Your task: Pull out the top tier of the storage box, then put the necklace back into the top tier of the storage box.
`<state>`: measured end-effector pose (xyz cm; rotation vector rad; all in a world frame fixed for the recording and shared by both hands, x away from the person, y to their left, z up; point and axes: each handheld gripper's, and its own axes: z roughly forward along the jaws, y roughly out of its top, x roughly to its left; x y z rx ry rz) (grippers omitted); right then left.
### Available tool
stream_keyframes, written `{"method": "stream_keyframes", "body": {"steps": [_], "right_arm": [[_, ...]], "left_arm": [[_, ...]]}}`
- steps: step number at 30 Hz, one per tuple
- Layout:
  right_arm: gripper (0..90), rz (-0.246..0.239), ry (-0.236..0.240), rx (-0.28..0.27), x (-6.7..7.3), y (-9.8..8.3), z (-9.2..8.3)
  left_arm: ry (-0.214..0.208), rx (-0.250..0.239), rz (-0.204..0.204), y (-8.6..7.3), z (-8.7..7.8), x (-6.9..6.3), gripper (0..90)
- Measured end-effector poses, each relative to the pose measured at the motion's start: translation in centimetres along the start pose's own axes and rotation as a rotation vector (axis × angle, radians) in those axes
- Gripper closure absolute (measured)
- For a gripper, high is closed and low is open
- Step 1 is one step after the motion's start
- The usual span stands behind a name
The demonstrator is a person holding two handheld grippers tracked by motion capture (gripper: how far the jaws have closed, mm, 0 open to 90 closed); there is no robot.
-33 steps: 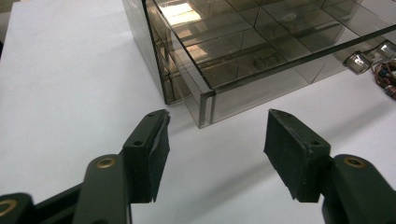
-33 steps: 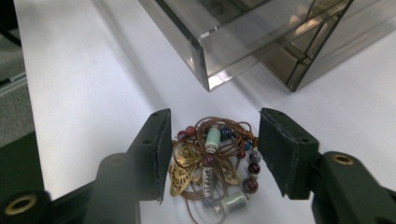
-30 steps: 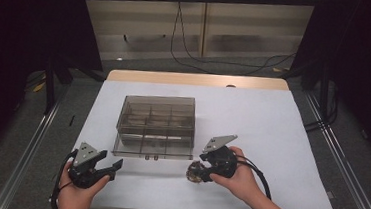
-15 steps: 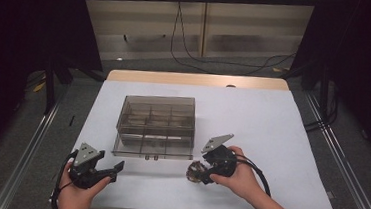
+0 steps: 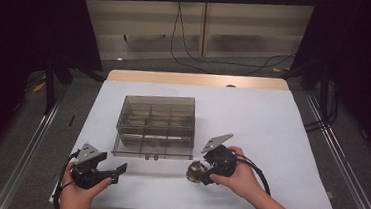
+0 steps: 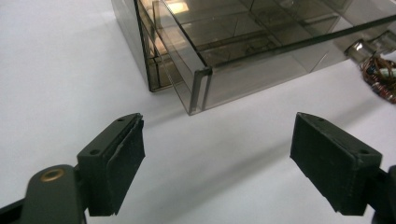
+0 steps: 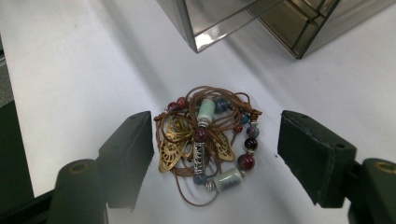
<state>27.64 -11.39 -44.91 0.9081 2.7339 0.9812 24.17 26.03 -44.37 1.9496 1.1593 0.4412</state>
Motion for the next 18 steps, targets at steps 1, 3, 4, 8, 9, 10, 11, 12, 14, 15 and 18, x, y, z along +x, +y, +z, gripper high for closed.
{"method": "stream_keyframes", "body": {"steps": [1,3,4,8,9,10,11,12,14,15,18], "right_arm": [[26.2,-0.002,-0.002,0.002,-0.01,-0.02,0.06],[25.3,-0.002,-0.002,0.010,0.00,-0.04,0.12],[25.0,-0.003,-0.004,0.011,0.00,-0.05,0.18],[23.4,-0.005,0.000,0.032,0.07,-0.14,0.38],[23.4,-0.005,0.000,0.032,0.07,-0.14,0.38],[23.4,0.001,0.000,0.036,0.09,-0.15,0.35],[23.4,-0.002,-0.002,0.030,0.01,-0.14,0.35],[23.4,-0.002,0.003,0.027,-0.04,-0.12,0.37],[23.6,0.002,-0.007,0.037,-0.06,-0.12,0.41],[23.6,0.001,-0.003,0.040,-0.12,-0.12,0.52],[23.6,0.004,-0.002,0.057,-0.10,-0.12,0.74]], "left_arm": [[-0.004,0.003,-0.004,-0.06,0.06,0.00,17.0],[-0.001,0.011,0.009,-0.14,0.04,0.13,16.4],[-0.002,0.007,-0.002,-0.19,0.05,0.14,15.9],[0.007,0.008,-0.010,-0.28,0.05,0.31,13.9],[0.004,0.008,-0.012,-0.28,0.08,0.33,13.9],[0.005,0.007,-0.011,-0.29,0.09,0.32,13.7],[0.007,0.008,-0.010,-0.30,0.09,0.30,13.6],[0.005,0.009,-0.009,-0.32,0.10,0.29,13.6],[0.009,0.020,0.002,-0.39,0.01,0.36,13.5],[0.008,0.014,-0.004,-0.42,-0.01,0.36,13.5],[0.014,0.012,-0.006,-0.37,-0.19,0.52,13.6]]}}
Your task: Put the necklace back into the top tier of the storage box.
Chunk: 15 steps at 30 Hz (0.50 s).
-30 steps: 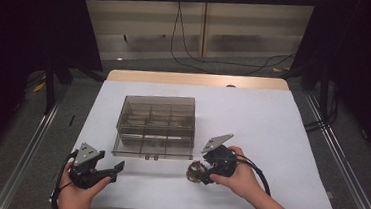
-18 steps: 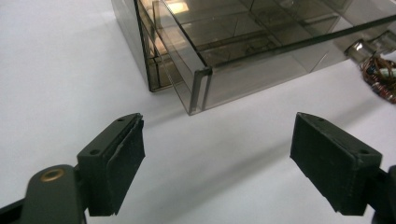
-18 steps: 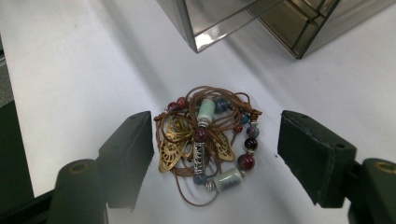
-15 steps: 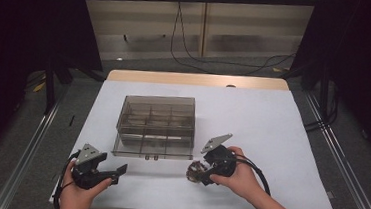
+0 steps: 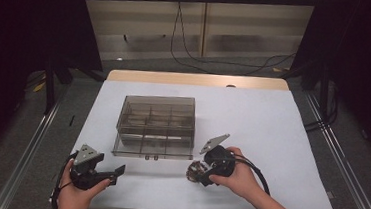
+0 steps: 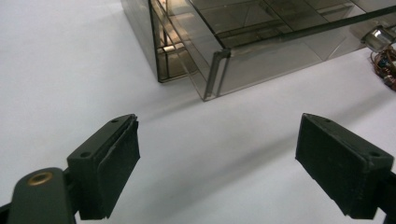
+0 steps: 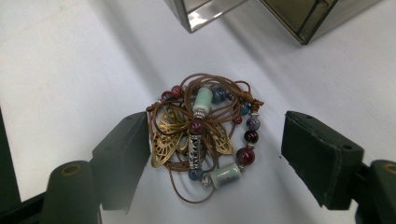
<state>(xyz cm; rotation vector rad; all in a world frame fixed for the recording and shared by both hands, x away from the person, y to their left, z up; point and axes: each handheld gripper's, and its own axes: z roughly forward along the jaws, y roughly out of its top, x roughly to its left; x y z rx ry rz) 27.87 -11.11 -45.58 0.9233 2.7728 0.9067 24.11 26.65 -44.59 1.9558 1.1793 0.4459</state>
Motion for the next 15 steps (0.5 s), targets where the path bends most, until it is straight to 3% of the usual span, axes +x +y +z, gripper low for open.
{"method": "stream_keyframes", "body": {"steps": [8,15], "right_arm": [[23.4,-0.002,-0.005,0.027,0.02,-0.01,0.23],[23.5,-0.007,-0.018,0.051,-0.32,-0.16,0.57]], "left_arm": [[0.010,-0.015,-0.002,0.18,-0.02,-0.03,13.8],[0.003,-0.002,0.026,0.26,0.16,-0.10,14.3]]}}
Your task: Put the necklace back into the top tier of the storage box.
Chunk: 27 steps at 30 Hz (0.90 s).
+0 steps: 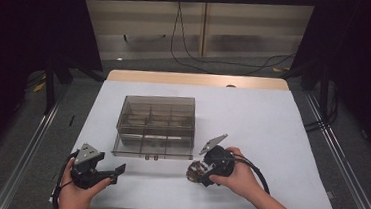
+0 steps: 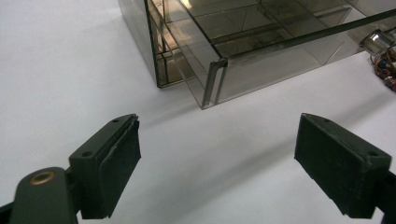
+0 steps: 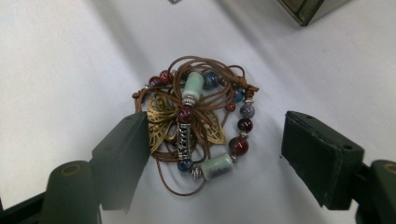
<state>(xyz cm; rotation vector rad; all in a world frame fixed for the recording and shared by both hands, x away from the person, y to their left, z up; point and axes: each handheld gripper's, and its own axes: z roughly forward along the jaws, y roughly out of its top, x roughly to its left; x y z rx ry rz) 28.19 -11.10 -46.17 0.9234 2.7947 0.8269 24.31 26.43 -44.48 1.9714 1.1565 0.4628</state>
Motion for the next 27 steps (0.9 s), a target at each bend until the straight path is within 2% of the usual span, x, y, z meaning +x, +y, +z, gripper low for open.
{"method": "stream_keyframes", "body": {"steps": [2,5,14,16,17,20,22,24,27], "right_arm": [[23.5,-0.002,0.004,0.004,0.07,0.02,0.10],[24.0,-0.012,0.005,0.005,0.17,0.14,0.09],[26.4,-0.016,0.012,0.002,0.12,0.46,0.62],[32.2,-0.024,0.014,-0.007,0.16,0.59,0.71],[32.2,-0.024,0.014,-0.007,0.16,0.59,0.71],[41.1,-0.027,0.037,-0.015,0.24,0.69,0.78],[49.1,-0.037,0.036,-0.017,0.27,0.75,0.74],[51.5,-0.057,0.024,-0.015,0.37,0.80,0.81],[60.1,-0.049,0.025,0.002,0.38,0.93,0.64]], "left_arm": [[-0.004,-0.010,-0.008,0.03,0.05,-0.15,14.4],[-0.002,-0.002,0.008,0.11,0.10,-0.20,14.5],[-0.001,-0.001,0.011,0.12,0.11,-0.18,14.6],[0.000,0.000,0.012,0.13,0.11,-0.15,14.7],[0.000,0.000,0.012,0.14,0.11,-0.13,14.7],[0.002,-0.007,0.005,0.15,0.13,-0.19,14.7],[0.005,0.006,0.020,0.18,0.11,-0.16,14.8],[0.007,0.007,0.023,0.22,0.11,-0.16,14.9],[0.007,0.005,0.024,0.25,0.14,-0.15,15.0]]}}
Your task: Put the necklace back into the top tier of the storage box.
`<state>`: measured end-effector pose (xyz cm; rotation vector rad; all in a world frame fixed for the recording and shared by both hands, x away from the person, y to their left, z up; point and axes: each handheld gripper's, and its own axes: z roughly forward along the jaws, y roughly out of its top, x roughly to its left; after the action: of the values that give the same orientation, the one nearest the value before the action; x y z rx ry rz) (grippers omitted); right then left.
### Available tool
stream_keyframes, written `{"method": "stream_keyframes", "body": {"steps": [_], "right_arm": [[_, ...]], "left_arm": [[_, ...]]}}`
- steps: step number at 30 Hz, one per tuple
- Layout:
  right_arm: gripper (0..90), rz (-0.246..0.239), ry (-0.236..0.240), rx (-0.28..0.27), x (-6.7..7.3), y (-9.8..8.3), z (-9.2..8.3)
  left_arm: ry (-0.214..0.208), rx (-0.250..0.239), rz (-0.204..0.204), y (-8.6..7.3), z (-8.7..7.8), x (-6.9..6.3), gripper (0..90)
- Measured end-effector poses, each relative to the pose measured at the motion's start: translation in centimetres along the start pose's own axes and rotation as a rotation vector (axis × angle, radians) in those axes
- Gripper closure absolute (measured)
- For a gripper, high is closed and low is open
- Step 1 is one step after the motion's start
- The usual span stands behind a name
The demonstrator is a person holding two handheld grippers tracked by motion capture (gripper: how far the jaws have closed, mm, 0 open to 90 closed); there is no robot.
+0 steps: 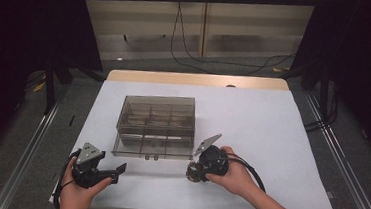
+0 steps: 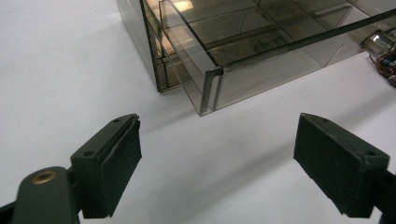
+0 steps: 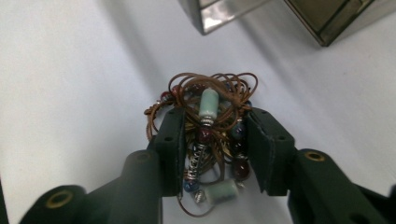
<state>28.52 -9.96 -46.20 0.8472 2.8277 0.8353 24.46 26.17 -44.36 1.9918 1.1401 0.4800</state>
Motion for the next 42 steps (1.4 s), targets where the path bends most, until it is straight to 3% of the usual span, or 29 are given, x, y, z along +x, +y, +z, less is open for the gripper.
{"method": "stream_keyframes", "body": {"steps": [2,3,5,10,20,29,42], "right_arm": [[61.1,0.018,0.011,0.002,-0.2,0.0,0.0],[67.2,0.032,0.010,0.005,-0.3,0.1,-0.1],[68.2,0.025,0.009,0.019,-0.4,0.1,-0.1],[68.6,0.043,-0.001,0.049,-0.1,0.5,-0.1],[68.7,0.048,0.015,0.056,-0.5,0.5,-0.5],[68.6,0.084,0.031,0.043,-1.0,0.5,-2.0],[68.6,0.081,0.022,0.042,-1.5,0.9,-3.8]], "left_arm": [[0.001,0.004,0.008,0.0,0.0,0.0,15.0],[0.004,0.000,0.005,0.0,0.0,0.0,15.1],[0.004,0.002,0.007,0.0,0.0,0.0,15.1],[0.005,-0.001,0.003,0.0,0.0,0.0,15.1],[0.006,-0.001,0.003,0.0,0.1,0.0,15.2],[0.000,0.003,0.003,0.0,0.2,0.0,15.2],[-0.007,0.002,-0.004,0.0,0.2,0.0,15.0]]}}
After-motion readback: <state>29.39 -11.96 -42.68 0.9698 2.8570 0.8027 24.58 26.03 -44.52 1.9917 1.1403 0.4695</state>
